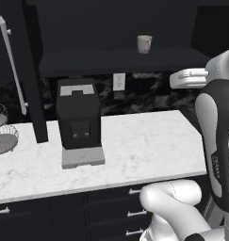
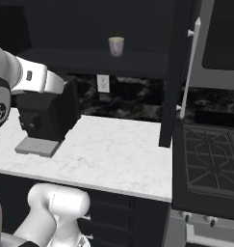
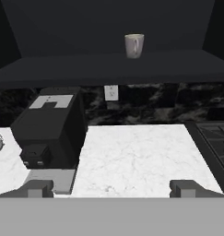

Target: Gather all objects into one cabinet and sort the glasses and bowls to opposite sides.

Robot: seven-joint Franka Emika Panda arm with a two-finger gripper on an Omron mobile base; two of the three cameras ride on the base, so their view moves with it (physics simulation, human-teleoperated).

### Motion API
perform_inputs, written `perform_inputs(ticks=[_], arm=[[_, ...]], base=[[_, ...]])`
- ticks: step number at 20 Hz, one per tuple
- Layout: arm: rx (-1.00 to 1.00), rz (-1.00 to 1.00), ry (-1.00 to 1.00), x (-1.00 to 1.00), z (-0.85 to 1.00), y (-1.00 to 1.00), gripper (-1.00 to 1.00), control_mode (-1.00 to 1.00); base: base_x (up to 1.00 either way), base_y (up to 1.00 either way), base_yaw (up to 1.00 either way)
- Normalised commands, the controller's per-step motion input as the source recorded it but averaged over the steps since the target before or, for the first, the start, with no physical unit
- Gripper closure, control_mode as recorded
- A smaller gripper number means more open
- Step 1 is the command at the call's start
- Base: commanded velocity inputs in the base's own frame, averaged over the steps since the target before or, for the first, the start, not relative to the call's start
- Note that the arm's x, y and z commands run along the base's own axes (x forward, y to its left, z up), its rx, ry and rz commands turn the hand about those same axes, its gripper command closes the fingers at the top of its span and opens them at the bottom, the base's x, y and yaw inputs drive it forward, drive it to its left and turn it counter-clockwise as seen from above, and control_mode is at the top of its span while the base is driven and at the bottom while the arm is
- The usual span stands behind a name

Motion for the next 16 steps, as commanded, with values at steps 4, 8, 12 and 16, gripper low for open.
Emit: perform_inputs(ticks=[4,8,12,16], arm=[[0.00,0.00,0.00,0.00,0.00,0.00,-1.00,1.00],[0.00,0.00,0.00,0.00,0.00,0.00,-1.00,1.00],[0.00,0.00,0.00,0.00,0.00,0.00,-1.00,1.00],[0.00,0.00,0.00,0.00,0.00,0.00,-1.00,1.00]], base=[[0.45,0.00,-0.02],[0.30,0.07,0.00],[0.15,0.08,0.00],[0.13,0.09,0.00]])
